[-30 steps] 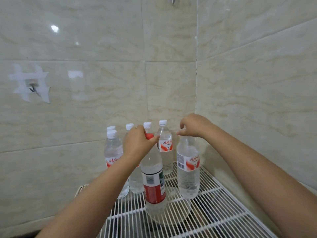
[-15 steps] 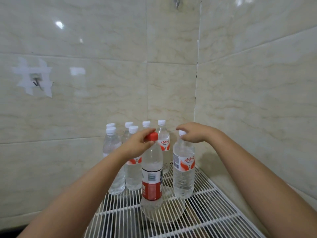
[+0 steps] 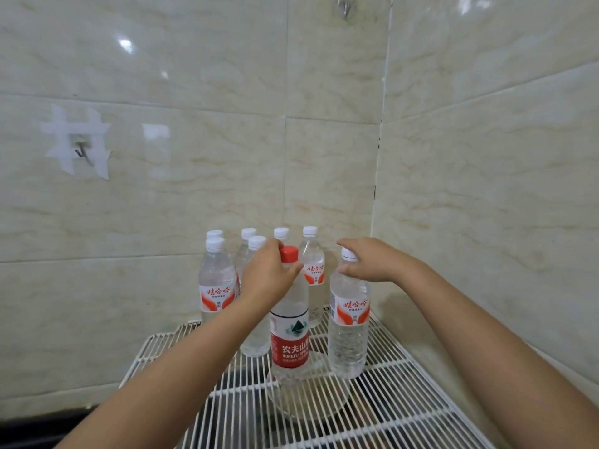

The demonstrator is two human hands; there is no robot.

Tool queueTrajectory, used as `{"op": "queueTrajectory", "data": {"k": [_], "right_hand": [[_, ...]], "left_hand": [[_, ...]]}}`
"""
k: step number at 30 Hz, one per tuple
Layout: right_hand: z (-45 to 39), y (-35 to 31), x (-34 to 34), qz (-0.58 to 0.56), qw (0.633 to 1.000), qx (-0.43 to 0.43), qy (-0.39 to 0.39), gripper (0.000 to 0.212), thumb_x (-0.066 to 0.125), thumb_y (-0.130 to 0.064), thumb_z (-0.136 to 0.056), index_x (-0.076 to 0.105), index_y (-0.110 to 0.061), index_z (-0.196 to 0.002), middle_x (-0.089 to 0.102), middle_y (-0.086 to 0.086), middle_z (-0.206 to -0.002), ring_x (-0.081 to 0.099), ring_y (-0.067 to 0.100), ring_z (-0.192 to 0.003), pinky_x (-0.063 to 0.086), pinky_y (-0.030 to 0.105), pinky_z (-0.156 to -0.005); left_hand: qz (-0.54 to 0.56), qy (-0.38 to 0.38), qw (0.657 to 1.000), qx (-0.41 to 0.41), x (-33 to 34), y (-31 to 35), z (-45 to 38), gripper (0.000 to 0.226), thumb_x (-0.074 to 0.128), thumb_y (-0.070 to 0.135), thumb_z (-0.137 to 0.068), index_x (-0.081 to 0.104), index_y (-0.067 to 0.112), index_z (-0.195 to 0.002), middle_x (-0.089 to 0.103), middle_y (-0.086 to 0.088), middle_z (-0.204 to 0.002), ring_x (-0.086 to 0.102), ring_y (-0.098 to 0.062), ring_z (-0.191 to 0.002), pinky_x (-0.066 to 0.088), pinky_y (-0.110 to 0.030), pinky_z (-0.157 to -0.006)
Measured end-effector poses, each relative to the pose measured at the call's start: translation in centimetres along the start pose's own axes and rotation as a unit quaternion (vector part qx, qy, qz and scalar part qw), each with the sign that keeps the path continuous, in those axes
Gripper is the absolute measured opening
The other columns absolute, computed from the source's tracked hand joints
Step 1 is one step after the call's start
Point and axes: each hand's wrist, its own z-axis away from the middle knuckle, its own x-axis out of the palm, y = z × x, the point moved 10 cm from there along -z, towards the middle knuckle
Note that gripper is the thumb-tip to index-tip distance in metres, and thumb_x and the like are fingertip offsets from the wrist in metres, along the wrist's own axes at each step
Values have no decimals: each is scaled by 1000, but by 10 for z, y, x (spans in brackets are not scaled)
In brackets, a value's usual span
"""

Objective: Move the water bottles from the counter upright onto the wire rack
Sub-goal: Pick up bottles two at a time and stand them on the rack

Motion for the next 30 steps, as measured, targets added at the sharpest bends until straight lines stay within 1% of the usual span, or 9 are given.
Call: {"op": "queueTrajectory", "data": {"k": [4, 9, 15, 17, 19, 23, 26, 28, 30], "right_hand": [[1, -1, -6, -29, 997, 13, 65, 44, 51, -23, -91, 43, -14, -134, 52, 10, -135, 51, 26, -120, 42, 31, -91], [-7, -2, -11, -22, 993, 24, 109, 34, 51, -23, -91, 53, -8, -122, 60, 13, -123, 55, 28, -110, 42, 30, -81], [-32, 0, -7, -40, 991, 9, 127, 39, 52, -26, -91, 50, -10, -127, 59, 14, -127, 55, 29, -114, 45, 38, -92], [-40, -2, -4, -47, 991, -7, 127, 41, 52, -25, -91, 48, -12, -130, 59, 14, -127, 54, 28, -114, 44, 36, -92], [-48, -4, 0, -60, 990, -20, 127, 41, 52, -24, -91, 47, -13, -131, 58, 14, -126, 53, 28, -115, 42, 33, -91], [-62, -11, 7, -88, 988, -42, 118, 44, 50, -24, -92, 44, -13, -134, 56, 15, -129, 51, 27, -117, 40, 31, -94], [-66, -12, 10, -115, 985, -44, 119, 44, 50, -23, -92, 44, -13, -135, 55, 15, -130, 50, 27, -118, 39, 31, -95], [-68, -12, 13, -127, 984, -49, 116, 44, 50, -23, -92, 43, -14, -135, 53, 14, -132, 49, 26, -120, 39, 31, -97], [-68, -10, 16, -138, 982, -51, 117, 45, 48, -24, -93, 40, -16, -137, 50, 12, -136, 47, 24, -123, 37, 31, -101]], "left_hand": [[-60, -41, 997, 18, 3, 11, -4, 33, 54, 26, -91, 51, 8, -118, 61, -9, -117, 57, -26, -107, 43, -33, -78], [-79, -72, 994, 27, 19, 23, -16, 21, 51, 20, -93, 54, 4, -106, 62, -15, -108, 58, -29, -101, 46, -35, -81], [-114, -90, 989, 35, 34, 28, -35, 16, 44, 14, -95, 53, 2, -102, 59, -18, -105, 57, -32, -101, 41, -33, -75], [-123, -98, 987, 32, 40, 24, -42, 12, 43, 13, -95, 49, 9, -86, 53, -12, -88, 57, -30, -97, 41, -33, -74], [-129, -97, 987, 18, 42, 16, -50, 31, 43, 10, -95, 36, 15, -65, 46, -4, -74, 53, -28, -88, 38, -32, -71], [-144, -95, 985, 3, 39, 7, -58, 42, 42, 11, -95, 25, 17, -57, 41, -3, -68, 49, -26, -85, 37, -32, -71], [-162, -95, 982, 1, 38, 5, -60, 37, 43, 12, -95, 34, 13, -59, 44, -8, -79, 50, -26, -87, 34, -29, -71], [-174, -92, 980, 16, 37, 8, -60, 20, 45, 13, -95, 53, 3, -80, 51, -15, -101, 54, -28, -96, 40, -32, -78], [-186, -97, 977, 37, 39, 10, -56, 20, 46, 16, -94, 55, -1, -102, 51, -16, -116, 54, -29, -104, 42, -32, -86]]}}
